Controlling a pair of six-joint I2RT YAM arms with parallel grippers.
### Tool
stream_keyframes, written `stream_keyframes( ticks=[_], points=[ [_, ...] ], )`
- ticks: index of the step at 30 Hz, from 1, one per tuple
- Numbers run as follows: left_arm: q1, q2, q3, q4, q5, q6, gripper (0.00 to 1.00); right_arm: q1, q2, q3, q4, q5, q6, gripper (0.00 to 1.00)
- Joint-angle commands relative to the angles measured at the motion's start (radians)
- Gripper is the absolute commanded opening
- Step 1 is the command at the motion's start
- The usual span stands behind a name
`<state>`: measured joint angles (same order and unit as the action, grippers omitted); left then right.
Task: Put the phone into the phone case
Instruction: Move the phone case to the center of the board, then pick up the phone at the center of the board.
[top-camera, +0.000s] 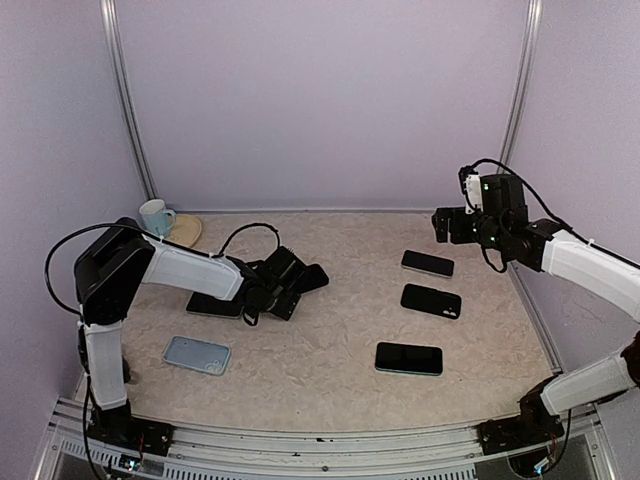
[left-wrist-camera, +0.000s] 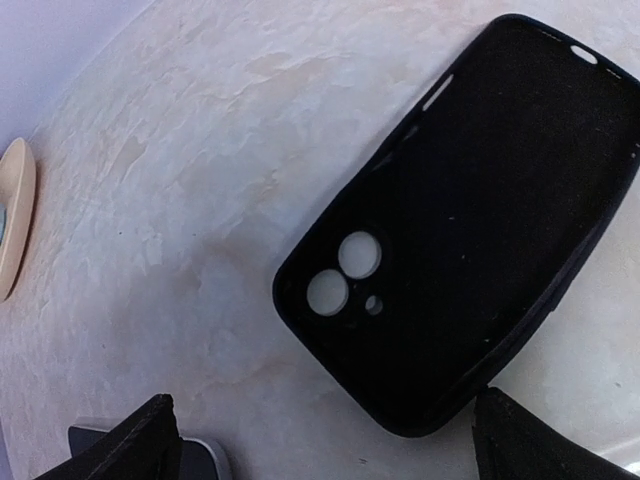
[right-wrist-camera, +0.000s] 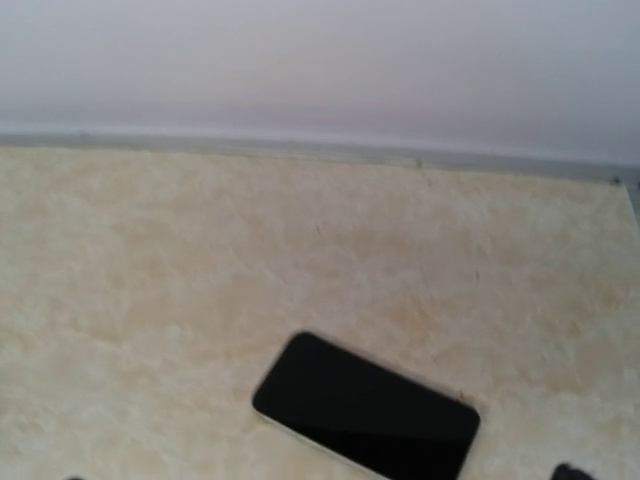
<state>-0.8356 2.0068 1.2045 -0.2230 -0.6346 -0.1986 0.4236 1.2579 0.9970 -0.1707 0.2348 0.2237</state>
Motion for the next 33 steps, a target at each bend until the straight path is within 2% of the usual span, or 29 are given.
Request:
stream_keyframes(
  ticks=[1, 10, 17, 23, 29, 33],
  points=[
    [0.052, 0.036, 0.033, -0.041, -0.045, -0.028, 0.99, 0.007, 0.049, 0.048, -0.065, 0.05, 0.015, 1.0],
    [0.131, 0.076, 0.136, -0.029, -0.048, -0.015, 0.99, 0.007, 0.132, 0.066, -0.137, 0.053, 0.028, 1.0],
    [0.116, 0.045, 0.137, -0.026, -0.044, -0.023, 0.99, 0.007, 0.148, 0.058, -0.174, 0.002, 0.023, 1.0],
    [0.015, -0.062, 0.081, -0.025, -0.032, -0.027, 0.99, 0.013, 0.139, 0.016, -0.2, -0.127, 0.022, 1.0],
    [-0.131, -0.119, 0.029, 0.018, 0.011, 0.025, 0.99, 0.02, 0.144, -0.021, -0.216, -0.132, 0.016, 1.0],
    [-0.199, -0.153, 0.008, 0.051, 0.074, 0.063, 0.99, 0.031, 0.127, -0.051, -0.22, -0.189, 0.017, 1.0]
  ],
)
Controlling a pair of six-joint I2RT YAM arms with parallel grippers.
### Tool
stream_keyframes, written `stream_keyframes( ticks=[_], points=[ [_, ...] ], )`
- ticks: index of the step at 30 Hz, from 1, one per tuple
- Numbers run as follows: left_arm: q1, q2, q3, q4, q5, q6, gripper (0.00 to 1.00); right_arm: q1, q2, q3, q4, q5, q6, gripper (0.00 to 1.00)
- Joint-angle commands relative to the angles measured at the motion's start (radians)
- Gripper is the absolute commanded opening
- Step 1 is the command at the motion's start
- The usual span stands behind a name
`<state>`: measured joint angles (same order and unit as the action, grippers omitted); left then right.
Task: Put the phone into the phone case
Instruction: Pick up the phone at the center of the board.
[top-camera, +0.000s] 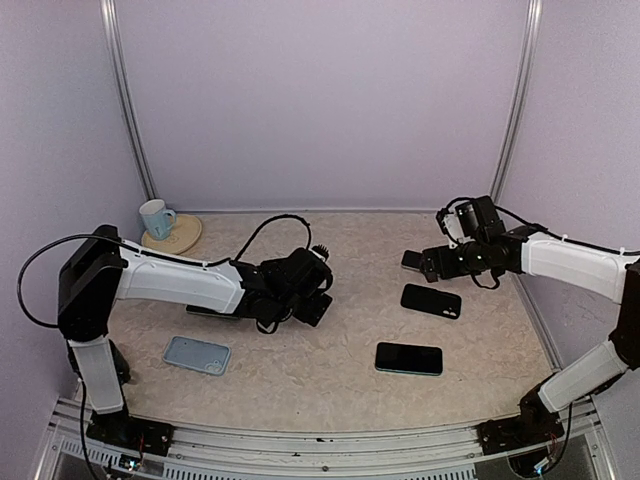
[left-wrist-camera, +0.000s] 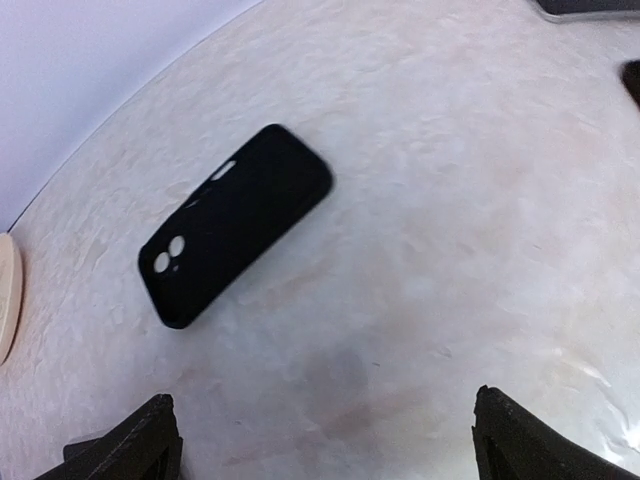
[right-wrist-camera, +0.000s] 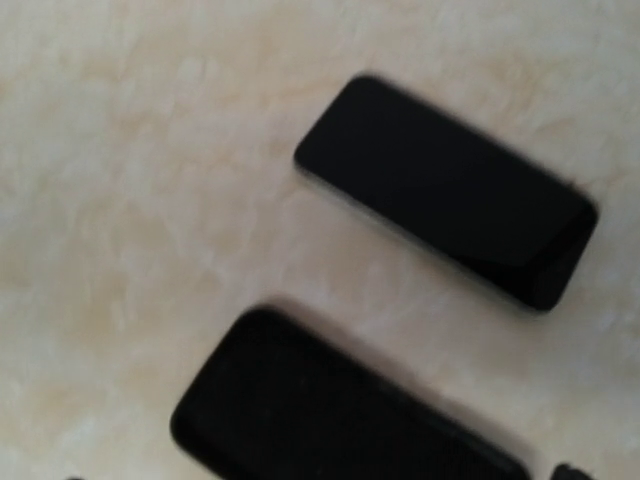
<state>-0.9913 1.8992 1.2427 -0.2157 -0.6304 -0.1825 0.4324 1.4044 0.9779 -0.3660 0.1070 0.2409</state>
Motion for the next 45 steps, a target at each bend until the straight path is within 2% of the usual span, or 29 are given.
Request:
stream_keyframes(
  ticks=[1, 5, 9, 14, 22, 32, 40, 45],
  points=[
    [-0.053, -0.049, -0.032, 0.049, 0.091, 0.051, 0.99, 0.028, -0.022, -0.04, -0.023, -0.068, -0.001, 1.0],
    [-0.089, -0.064, -0.033, 0.078, 0.151, 0.077, 0.99, 0.031, 0.013, -0.034, -0.017, 0.0, -0.002, 1.0],
    [-0.109, -0.058, -0.016, 0.085, 0.177, 0.086, 0.99, 0.029, 0.122, 0.045, -0.059, 0.117, 0.001, 1.0],
    [-0.126, -0.055, -0.019, 0.101, 0.231, 0.102, 0.99, -0.001, 0.239, 0.134, -0.058, 0.133, 0.014, 1.0],
    [-0.146, -0.023, 0.012, 0.105, 0.198, 0.112, 0.99, -0.109, 0.357, 0.239, -0.038, 0.084, 0.032, 1.0],
    [-0.105, 0.033, 0.102, 0.113, 0.187, 0.106, 0.99, -0.259, 0.481, 0.324, -0.019, -0.034, 0.11, 1.0],
    [-0.029, 0.017, 0.082, 0.116, 0.153, 0.021, 0.99, -0.298, 0.572, 0.364, 0.012, -0.137, 0.119, 1.0],
    [0.011, 0.008, 0.082, 0.092, 0.086, -0.027, 0.99, -0.301, 0.626, 0.412, 0.006, -0.152, 0.113, 1.0]
  ],
)
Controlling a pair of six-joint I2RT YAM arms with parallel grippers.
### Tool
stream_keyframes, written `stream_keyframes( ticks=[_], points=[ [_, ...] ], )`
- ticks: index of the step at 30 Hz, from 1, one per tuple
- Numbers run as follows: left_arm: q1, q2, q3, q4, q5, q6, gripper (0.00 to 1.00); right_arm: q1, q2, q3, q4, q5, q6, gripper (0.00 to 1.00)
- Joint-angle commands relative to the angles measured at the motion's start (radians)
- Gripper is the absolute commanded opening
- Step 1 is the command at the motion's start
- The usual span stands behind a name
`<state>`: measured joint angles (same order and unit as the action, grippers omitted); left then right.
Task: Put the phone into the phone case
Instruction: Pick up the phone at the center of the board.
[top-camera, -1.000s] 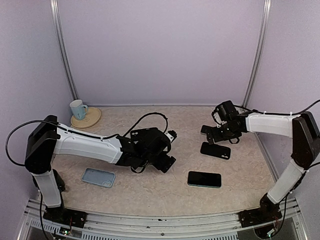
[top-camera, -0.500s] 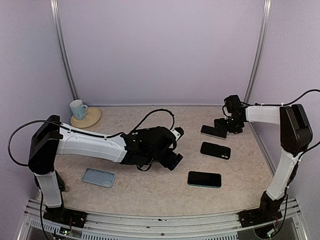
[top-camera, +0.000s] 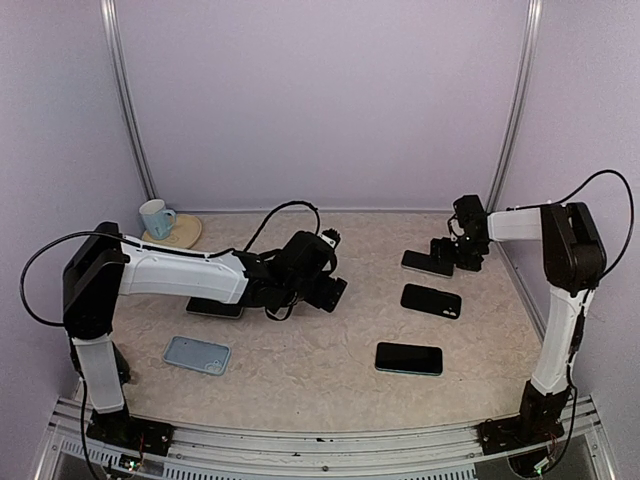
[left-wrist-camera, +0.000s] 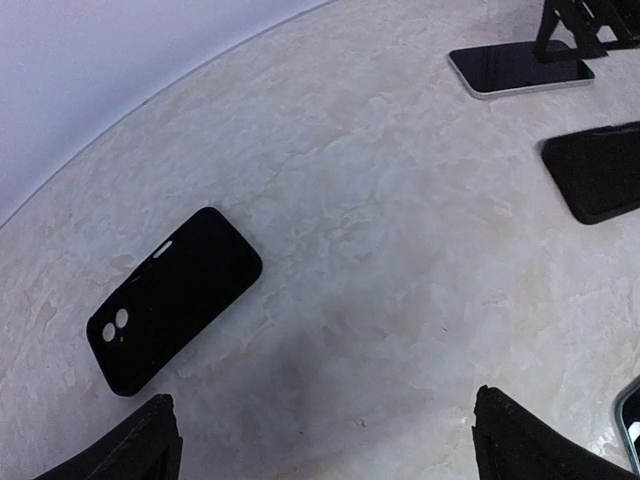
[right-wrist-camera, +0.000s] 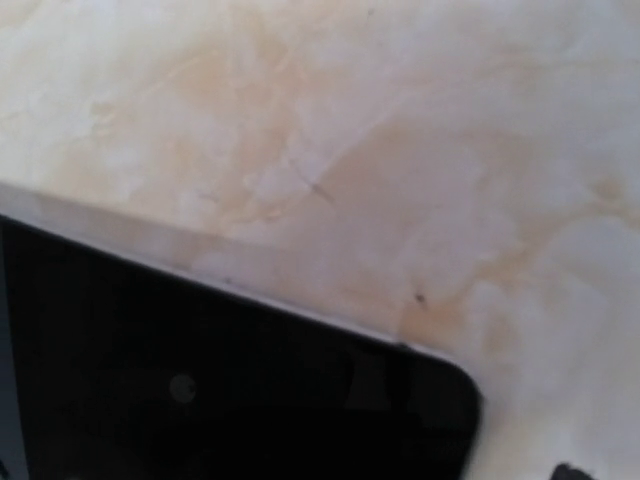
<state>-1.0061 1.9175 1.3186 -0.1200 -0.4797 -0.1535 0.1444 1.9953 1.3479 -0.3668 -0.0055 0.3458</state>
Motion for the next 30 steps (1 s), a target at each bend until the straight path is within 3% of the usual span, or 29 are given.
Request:
stream_keyframes(
  ticks=[1, 11, 14, 23, 30],
  points=[
    [0.037, -0.013, 0.0, -0.002, -0.069, -0.061, 0.99, -0.015, 0.041, 0.049, 0.009, -0.044, 0.008, 1.0],
    [0.067, -0.044, -0.035, 0.016, -0.076, -0.086, 0.99, -0.032, 0.096, 0.163, -0.058, -0.203, -0.133, 1.0],
    [0.068, -0.046, -0.035, 0.015, -0.077, -0.088, 0.99, -0.032, 0.108, 0.186, -0.087, -0.155, -0.162, 1.0],
    [0.067, -0.078, -0.072, 0.026, -0.083, -0.087, 0.99, -0.055, 0.145, 0.183, -0.103, -0.182, -0.203, 1.0],
    [0.065, -0.086, -0.097, 0.043, -0.071, -0.105, 0.99, -0.053, 0.119, 0.121, -0.09, -0.297, -0.221, 1.0]
  ],
)
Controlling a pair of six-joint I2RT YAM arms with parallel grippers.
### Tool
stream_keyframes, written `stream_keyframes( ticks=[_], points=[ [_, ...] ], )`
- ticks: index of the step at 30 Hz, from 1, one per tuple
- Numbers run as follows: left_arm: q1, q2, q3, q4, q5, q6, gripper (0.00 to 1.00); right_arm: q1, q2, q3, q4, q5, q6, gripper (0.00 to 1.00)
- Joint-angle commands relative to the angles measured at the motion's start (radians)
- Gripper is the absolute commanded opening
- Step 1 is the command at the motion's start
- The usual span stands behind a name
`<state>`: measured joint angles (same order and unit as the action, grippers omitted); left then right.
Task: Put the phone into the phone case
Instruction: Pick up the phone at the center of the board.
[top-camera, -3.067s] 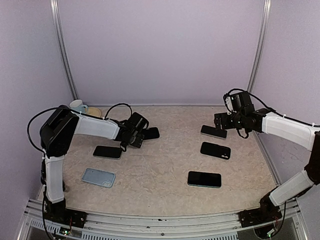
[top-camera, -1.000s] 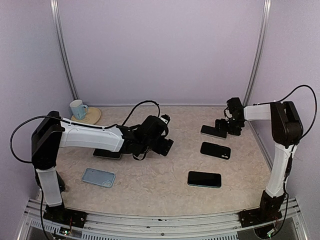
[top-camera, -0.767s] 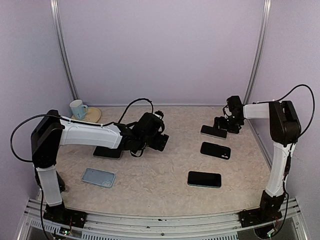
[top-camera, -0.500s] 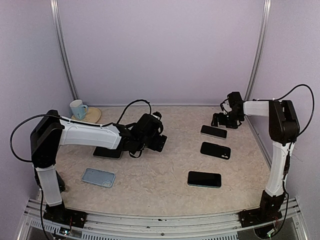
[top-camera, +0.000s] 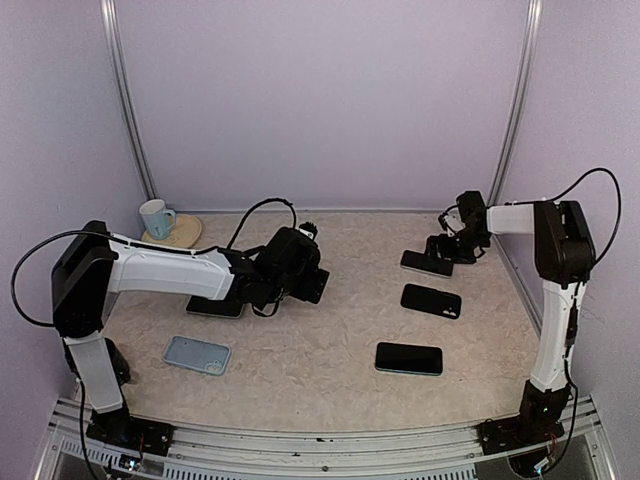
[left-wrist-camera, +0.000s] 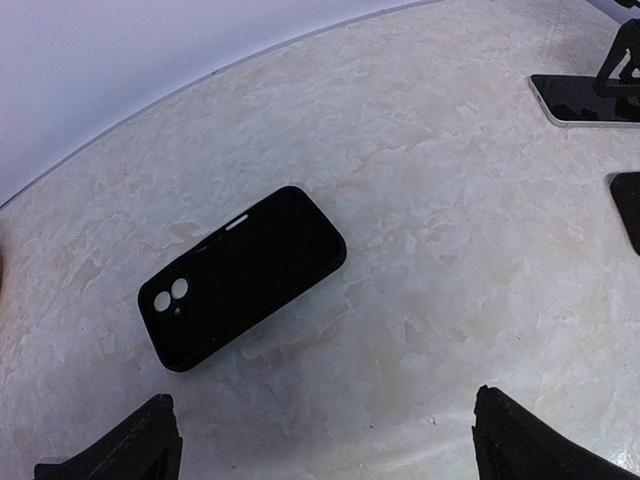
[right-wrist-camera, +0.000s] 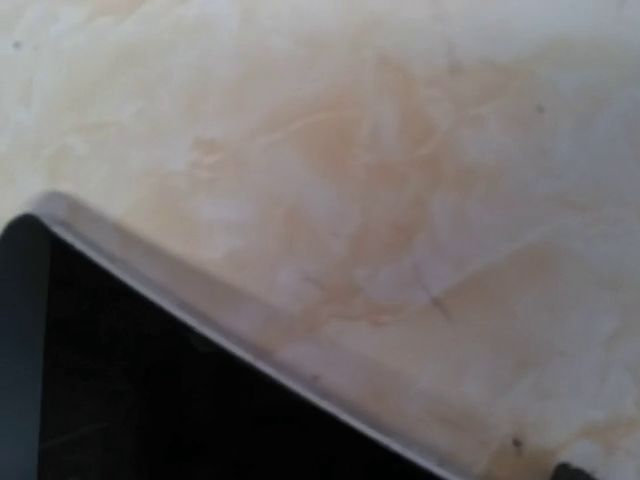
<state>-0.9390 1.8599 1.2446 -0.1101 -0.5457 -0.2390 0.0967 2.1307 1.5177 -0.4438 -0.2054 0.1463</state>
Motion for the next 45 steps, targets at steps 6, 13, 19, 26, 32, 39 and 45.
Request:
stream_keyframes(
  ticks=[6, 13, 19, 26, 32, 39, 45],
  points=[
    [-0.012, -0.013, -0.018, 0.041, 0.004, -0.025, 0.99, 0.02, -0.097, -0.138, -0.001, -0.106, -0.039, 1.0],
    [-0.014, -0.001, -0.021, 0.045, 0.009, -0.033, 0.99, 0.097, -0.107, -0.168, -0.015, -0.029, -0.09, 1.0],
    [-0.015, -0.012, -0.049, 0.05, 0.006, -0.043, 0.99, 0.134, -0.091, -0.139, -0.055, 0.077, -0.119, 1.0],
    [-0.015, -0.011, -0.057, 0.051, 0.011, -0.048, 0.99, 0.145, -0.074, -0.118, -0.081, 0.143, -0.136, 1.0],
    [-0.015, -0.005, -0.056, 0.054, 0.022, -0.051, 0.99, 0.152, -0.036, -0.066, -0.115, 0.185, -0.202, 1.0],
    [-0.017, 0.001, -0.057, 0.055, 0.029, -0.054, 0.99, 0.152, 0.007, -0.009, -0.15, 0.175, -0.275, 1.0],
    [-0.016, 0.006, -0.053, 0.05, 0.033, -0.054, 0.99, 0.152, 0.038, 0.02, -0.165, 0.114, -0.328, 0.99]
  ],
)
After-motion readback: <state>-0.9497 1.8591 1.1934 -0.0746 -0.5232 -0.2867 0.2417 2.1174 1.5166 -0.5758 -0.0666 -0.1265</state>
